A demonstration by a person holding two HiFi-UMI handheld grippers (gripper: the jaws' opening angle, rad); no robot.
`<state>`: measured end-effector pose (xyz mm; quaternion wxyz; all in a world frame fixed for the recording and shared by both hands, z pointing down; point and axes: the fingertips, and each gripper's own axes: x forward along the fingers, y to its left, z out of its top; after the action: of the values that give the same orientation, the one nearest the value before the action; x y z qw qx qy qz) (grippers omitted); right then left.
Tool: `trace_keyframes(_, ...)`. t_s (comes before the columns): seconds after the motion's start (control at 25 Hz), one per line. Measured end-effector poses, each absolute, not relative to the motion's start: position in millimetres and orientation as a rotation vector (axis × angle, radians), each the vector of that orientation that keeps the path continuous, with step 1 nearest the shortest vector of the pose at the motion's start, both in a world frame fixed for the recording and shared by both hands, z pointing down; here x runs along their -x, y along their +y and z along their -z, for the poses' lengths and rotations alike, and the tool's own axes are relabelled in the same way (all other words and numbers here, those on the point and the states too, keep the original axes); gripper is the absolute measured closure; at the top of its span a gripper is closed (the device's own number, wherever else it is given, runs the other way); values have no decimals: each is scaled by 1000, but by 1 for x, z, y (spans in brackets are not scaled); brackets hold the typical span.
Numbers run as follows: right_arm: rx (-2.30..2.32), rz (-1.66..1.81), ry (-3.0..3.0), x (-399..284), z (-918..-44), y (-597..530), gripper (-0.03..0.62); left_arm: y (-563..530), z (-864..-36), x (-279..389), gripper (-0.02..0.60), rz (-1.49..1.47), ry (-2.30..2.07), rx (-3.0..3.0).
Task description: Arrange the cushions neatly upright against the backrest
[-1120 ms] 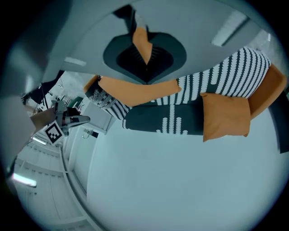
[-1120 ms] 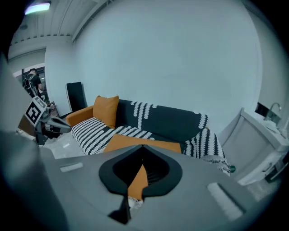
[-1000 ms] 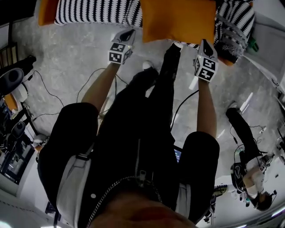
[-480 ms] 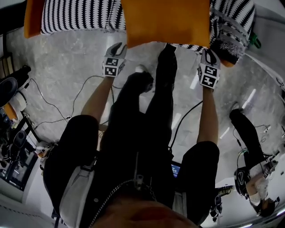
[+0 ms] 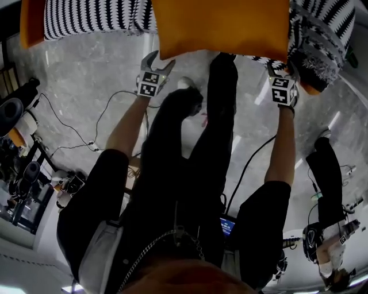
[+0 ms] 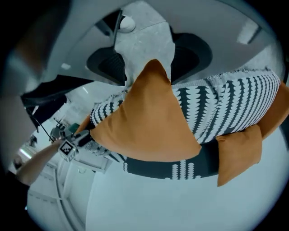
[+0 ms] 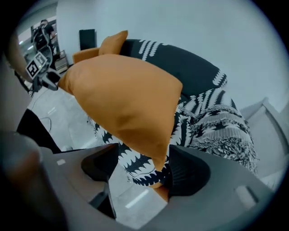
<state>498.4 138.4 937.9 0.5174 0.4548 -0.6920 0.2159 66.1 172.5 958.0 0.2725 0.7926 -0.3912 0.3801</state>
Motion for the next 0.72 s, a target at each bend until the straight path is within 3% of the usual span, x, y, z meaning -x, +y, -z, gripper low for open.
trace_keyframes(0.2,-1128,-588,-1521,-518,-969,143,248,187,-980,-64,285,-1103,-988,-2118)
trace_keyframes(0.36,-1181,-635,-1420,-531,-984,143,329,181,-982,-59,376,-1112,-1010,-2097)
trace_keyframes(0.48,-1233,-639,-1384,-540,-983,143,507,181,-981,-60,420,-1116,-1012,-2088)
trace_keyframes(0.52,-1232,-635,-1378,-540,-980,142,538,180,-979,-60,448,-1120,-1006,-2092)
trace_keyframes(0.72,-1253,-655,-1394,-533,-961,137,551,171,-962,-62,521,-1113,-1005,-2086)
